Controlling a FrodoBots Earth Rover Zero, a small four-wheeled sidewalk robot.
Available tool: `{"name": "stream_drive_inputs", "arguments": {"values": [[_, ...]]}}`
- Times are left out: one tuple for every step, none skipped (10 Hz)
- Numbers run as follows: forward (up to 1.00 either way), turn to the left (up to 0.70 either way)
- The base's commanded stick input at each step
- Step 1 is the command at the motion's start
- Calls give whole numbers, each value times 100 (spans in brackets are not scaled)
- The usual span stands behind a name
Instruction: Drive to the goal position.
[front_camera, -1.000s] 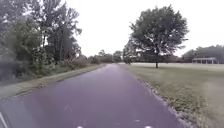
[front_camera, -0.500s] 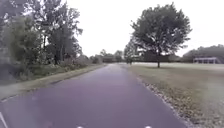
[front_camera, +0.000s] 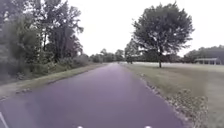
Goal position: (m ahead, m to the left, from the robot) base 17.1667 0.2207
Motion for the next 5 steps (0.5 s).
{"name": "stream_drive_inputs", "arguments": {"values": [[70, 0], [70, 0], [70, 0], [70, 0], [70, 0]]}}
